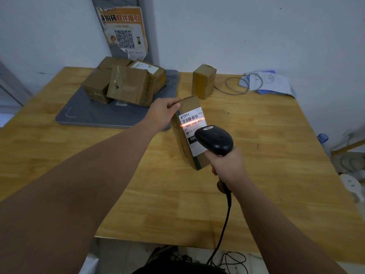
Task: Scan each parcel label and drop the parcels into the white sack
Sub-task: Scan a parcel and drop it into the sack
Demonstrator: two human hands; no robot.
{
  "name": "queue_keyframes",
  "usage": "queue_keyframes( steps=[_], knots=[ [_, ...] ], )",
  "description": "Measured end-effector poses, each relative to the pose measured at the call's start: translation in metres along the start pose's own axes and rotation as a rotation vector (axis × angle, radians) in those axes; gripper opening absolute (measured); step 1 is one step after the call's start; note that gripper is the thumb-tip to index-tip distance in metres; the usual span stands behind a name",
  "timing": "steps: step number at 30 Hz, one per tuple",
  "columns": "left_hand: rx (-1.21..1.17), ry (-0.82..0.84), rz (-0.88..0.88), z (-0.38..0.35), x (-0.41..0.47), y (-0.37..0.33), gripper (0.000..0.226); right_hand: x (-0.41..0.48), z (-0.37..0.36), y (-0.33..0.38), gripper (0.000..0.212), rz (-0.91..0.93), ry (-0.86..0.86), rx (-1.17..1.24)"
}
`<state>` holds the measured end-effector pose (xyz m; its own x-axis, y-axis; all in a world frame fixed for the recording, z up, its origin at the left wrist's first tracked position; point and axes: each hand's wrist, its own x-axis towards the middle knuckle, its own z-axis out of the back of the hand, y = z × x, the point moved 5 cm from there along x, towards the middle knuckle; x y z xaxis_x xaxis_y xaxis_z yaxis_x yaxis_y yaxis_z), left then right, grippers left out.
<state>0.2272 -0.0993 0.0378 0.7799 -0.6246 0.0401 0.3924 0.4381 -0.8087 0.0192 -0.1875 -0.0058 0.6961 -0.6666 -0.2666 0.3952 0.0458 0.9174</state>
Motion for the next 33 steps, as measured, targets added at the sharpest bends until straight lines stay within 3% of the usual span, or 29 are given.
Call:
queue_keyframes(
  steps=[16, 21, 27, 29, 33],
  knots=[
    [0.007, 0.002, 0.03, 0.001, 0.002, 0.009, 0.038, -0.005, 0.0, 0.007, 0.01, 0.053, -0.022, 0.018],
    [0.275, 0.171, 0.154, -0.02, -0.022, 0.041, 0.032, -0.002, 0.0, 0.006, 0.026, 0.048, -0.039, 0.001],
    [0.004, 0.211, 0.378, -0.065, -0.058, 0.073, 0.047, 0.012, 0.013, -0.002, 0.016, -0.067, 0.041, -0.036],
    [-0.122, 0.239, 0.516, -0.073, -0.063, 0.079, 0.054, 0.018, 0.018, -0.008, 0.009, -0.077, 0.039, -0.135],
    [-0.335, 0.214, 0.701, -0.084, -0.07, 0.088, 0.065, 0.026, 0.025, -0.025, 0.025, -0.107, -0.028, -0.484]
  ],
)
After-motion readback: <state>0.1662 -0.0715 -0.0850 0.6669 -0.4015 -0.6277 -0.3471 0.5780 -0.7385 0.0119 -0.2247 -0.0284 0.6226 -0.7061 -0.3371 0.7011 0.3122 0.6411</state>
